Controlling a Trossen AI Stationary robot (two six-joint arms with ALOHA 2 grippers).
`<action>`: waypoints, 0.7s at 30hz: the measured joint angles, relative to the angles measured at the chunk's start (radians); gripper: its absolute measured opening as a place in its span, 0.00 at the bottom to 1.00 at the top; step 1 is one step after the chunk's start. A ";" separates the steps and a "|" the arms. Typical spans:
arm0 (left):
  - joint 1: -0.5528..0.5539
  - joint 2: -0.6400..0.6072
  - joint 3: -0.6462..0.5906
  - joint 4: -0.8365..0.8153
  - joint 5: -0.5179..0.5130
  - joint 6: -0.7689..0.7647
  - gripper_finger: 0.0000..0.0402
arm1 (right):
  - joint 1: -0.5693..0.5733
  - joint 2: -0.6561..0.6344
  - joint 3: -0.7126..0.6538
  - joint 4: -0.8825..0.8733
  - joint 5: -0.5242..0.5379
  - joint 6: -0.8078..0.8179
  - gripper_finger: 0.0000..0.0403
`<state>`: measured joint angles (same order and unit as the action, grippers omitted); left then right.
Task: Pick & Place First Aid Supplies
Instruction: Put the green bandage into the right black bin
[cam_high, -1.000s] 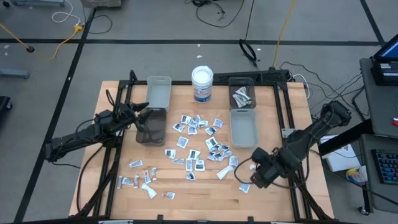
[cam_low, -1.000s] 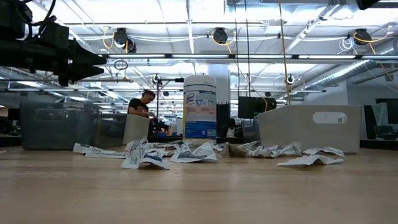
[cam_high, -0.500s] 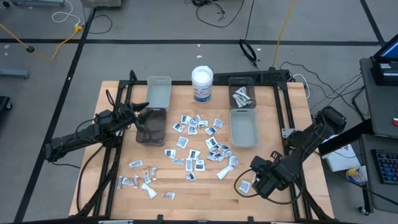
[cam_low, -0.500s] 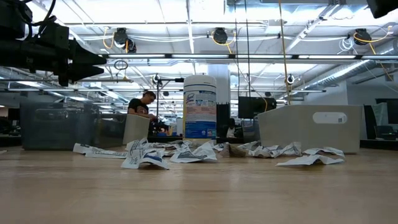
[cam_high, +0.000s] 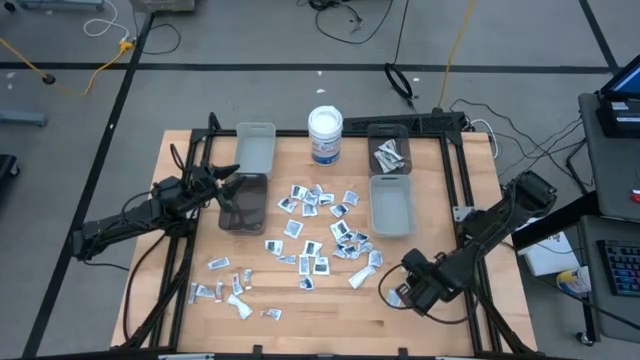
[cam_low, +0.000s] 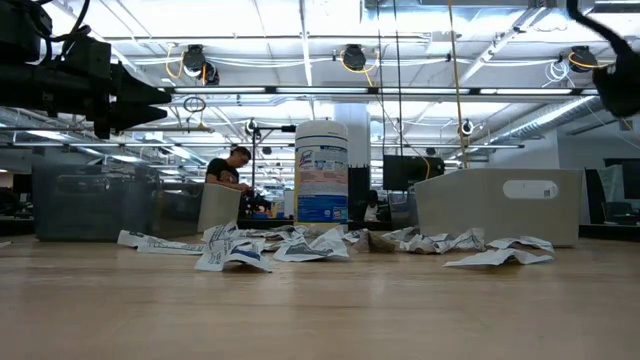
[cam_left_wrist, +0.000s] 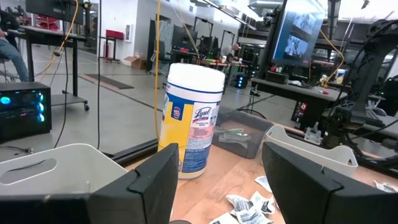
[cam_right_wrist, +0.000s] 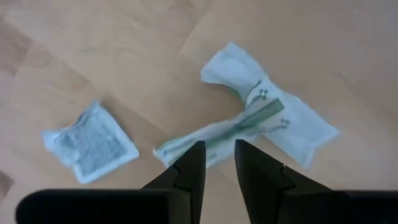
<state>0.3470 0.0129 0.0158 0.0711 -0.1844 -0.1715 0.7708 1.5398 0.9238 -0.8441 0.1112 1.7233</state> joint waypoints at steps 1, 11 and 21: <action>0.000 0.000 0.000 0.000 0.000 0.000 0.59 | -0.003 0.000 -0.017 0.026 0.000 0.010 0.21; 0.000 0.000 0.000 0.000 0.000 0.000 0.59 | -0.035 -0.006 -0.135 0.231 -0.040 0.023 0.33; 0.000 0.000 0.000 0.000 0.000 0.000 0.59 | -0.045 -0.003 -0.172 0.253 -0.167 -0.051 0.04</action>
<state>0.3470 0.0129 0.0158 0.0711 -0.1844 -0.1715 0.7254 1.5364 0.7519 -0.5910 -0.0559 1.6722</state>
